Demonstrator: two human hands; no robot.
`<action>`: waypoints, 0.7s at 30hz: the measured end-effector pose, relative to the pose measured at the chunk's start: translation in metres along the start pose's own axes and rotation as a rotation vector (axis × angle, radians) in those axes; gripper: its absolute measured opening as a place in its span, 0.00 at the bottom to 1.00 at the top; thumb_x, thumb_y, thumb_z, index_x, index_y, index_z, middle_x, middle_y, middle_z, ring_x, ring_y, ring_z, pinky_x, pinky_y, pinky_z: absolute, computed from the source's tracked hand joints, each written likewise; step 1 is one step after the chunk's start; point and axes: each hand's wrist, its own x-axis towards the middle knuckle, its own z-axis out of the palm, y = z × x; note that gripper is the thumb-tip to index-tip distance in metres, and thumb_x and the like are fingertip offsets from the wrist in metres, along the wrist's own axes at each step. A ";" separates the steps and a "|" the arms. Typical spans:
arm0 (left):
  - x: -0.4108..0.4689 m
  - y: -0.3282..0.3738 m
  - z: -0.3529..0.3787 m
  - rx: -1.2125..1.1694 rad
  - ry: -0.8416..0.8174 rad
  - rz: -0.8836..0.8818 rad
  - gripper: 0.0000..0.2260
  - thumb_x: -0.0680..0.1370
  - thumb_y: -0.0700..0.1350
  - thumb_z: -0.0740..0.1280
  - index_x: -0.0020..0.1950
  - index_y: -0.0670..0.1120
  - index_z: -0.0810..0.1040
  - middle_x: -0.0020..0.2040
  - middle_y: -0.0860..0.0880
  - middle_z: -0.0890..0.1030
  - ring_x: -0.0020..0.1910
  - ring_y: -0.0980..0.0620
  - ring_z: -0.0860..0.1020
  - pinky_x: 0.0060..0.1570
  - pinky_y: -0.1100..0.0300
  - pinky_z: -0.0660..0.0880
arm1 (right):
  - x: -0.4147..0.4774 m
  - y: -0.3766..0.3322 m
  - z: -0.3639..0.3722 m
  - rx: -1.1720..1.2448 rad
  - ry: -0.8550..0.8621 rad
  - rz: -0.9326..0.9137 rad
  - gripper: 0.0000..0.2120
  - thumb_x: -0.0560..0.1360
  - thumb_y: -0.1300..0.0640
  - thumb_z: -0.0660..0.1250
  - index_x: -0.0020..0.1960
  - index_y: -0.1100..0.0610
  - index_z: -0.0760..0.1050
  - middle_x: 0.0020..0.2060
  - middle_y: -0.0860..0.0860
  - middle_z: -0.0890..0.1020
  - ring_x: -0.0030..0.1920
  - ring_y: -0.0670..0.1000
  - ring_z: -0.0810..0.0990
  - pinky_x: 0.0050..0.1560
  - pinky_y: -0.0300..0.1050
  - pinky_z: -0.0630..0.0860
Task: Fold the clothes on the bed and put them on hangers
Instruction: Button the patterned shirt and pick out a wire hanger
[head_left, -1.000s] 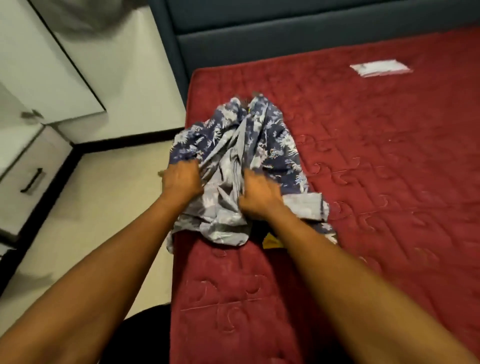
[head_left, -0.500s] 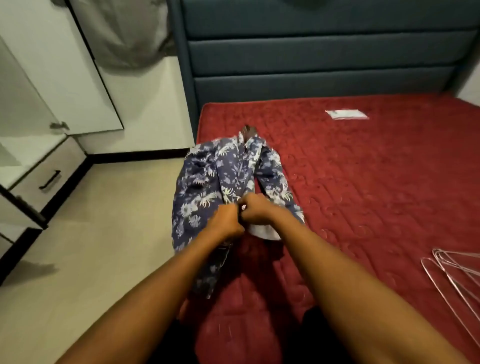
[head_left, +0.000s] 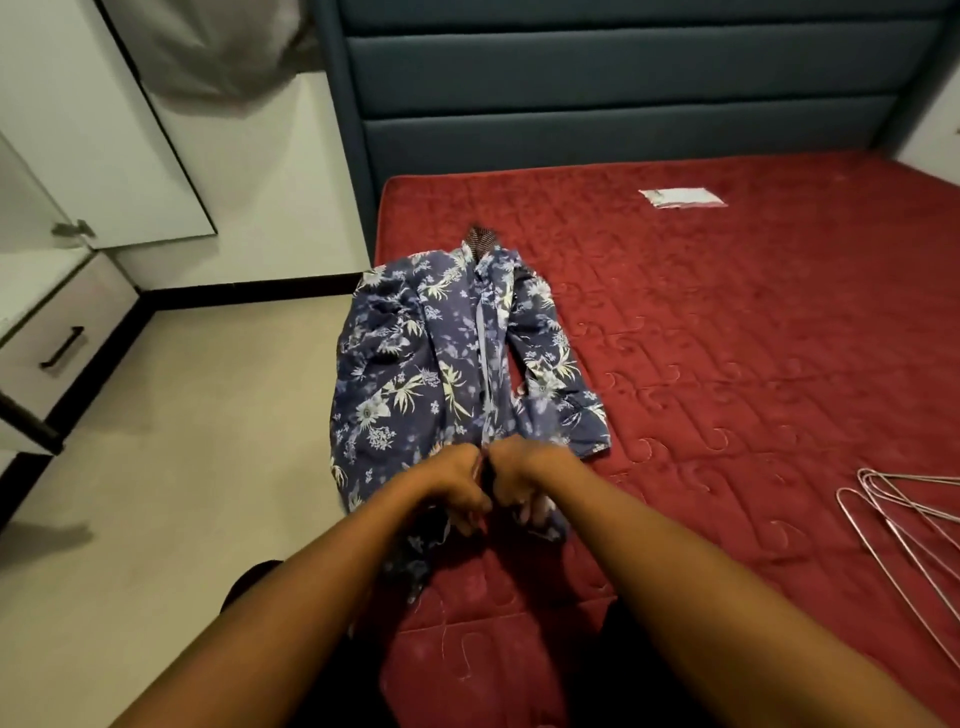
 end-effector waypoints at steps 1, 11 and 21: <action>-0.002 0.003 -0.006 -0.100 -0.151 0.001 0.05 0.74 0.29 0.69 0.50 0.33 0.78 0.38 0.39 0.84 0.35 0.44 0.85 0.37 0.52 0.84 | -0.001 -0.001 -0.007 0.117 -0.169 0.024 0.09 0.78 0.66 0.65 0.56 0.67 0.78 0.47 0.64 0.85 0.45 0.64 0.87 0.47 0.60 0.85; 0.101 0.005 -0.129 0.092 0.753 -0.054 0.12 0.79 0.51 0.70 0.51 0.42 0.78 0.50 0.41 0.83 0.48 0.41 0.83 0.47 0.47 0.83 | 0.094 0.062 -0.100 0.408 0.703 0.161 0.08 0.73 0.56 0.68 0.46 0.60 0.82 0.39 0.57 0.85 0.39 0.58 0.85 0.44 0.56 0.85; 0.163 -0.009 -0.133 0.135 0.719 -0.228 0.08 0.76 0.37 0.69 0.55 0.40 0.76 0.51 0.40 0.81 0.50 0.40 0.81 0.48 0.49 0.81 | 0.178 0.037 -0.101 0.696 0.676 0.035 0.22 0.75 0.61 0.69 0.68 0.56 0.69 0.54 0.55 0.80 0.55 0.58 0.79 0.58 0.49 0.77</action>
